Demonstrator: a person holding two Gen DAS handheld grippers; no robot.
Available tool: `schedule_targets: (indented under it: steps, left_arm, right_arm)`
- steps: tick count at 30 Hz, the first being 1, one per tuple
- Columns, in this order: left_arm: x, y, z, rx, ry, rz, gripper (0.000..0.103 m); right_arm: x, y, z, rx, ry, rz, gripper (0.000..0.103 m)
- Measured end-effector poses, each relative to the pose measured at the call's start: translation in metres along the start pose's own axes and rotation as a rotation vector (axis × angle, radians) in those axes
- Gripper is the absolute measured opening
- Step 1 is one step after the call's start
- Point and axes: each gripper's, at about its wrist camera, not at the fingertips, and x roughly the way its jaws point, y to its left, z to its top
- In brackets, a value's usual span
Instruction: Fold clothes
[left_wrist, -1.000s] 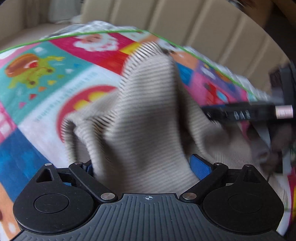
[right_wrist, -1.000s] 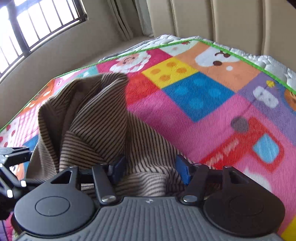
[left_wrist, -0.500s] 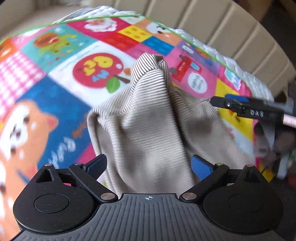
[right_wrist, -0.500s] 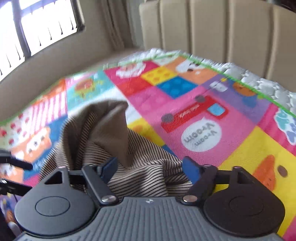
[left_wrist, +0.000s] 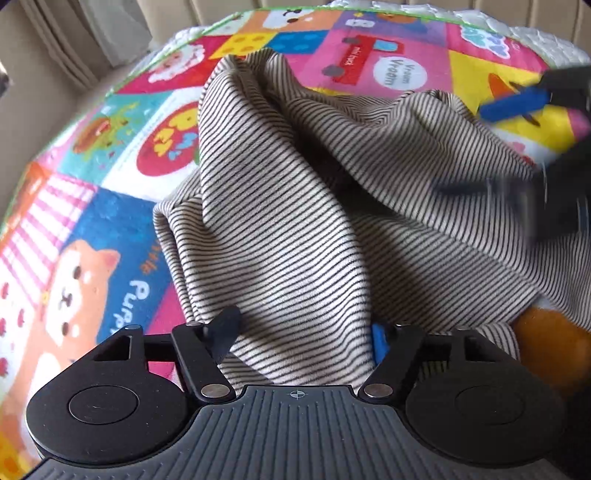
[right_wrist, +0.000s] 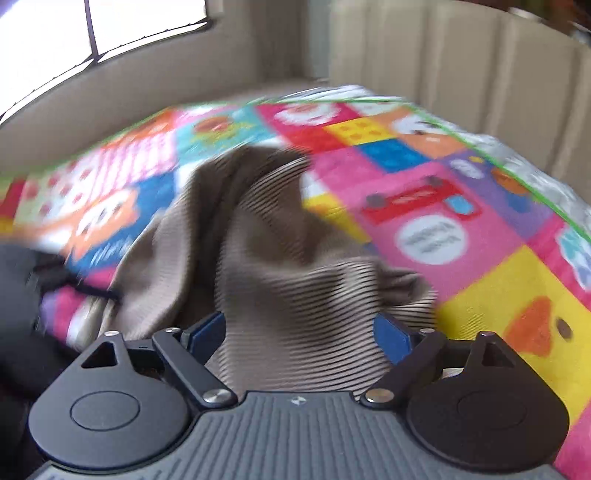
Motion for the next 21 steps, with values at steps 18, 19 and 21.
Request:
schedule_targets:
  steps: [18,19,21]
  left_arm:
    - [0.039,0.166,0.079,0.078,-0.149,0.409,0.017]
    - [0.048,0.185,0.084,0.044,-0.136,0.441,0.017]
    - [0.065,0.213,0.089,-0.020,-0.104,0.465,0.023]
  right_arm:
    - [0.040,-0.097,0.069,-0.686,0.009,-0.661,0.005]
    - [0.052,-0.114,0.075,-0.653,0.022,-0.696,0.005]
    - [0.077,-0.141,0.083,-0.595,0.061,-0.767,0.005]
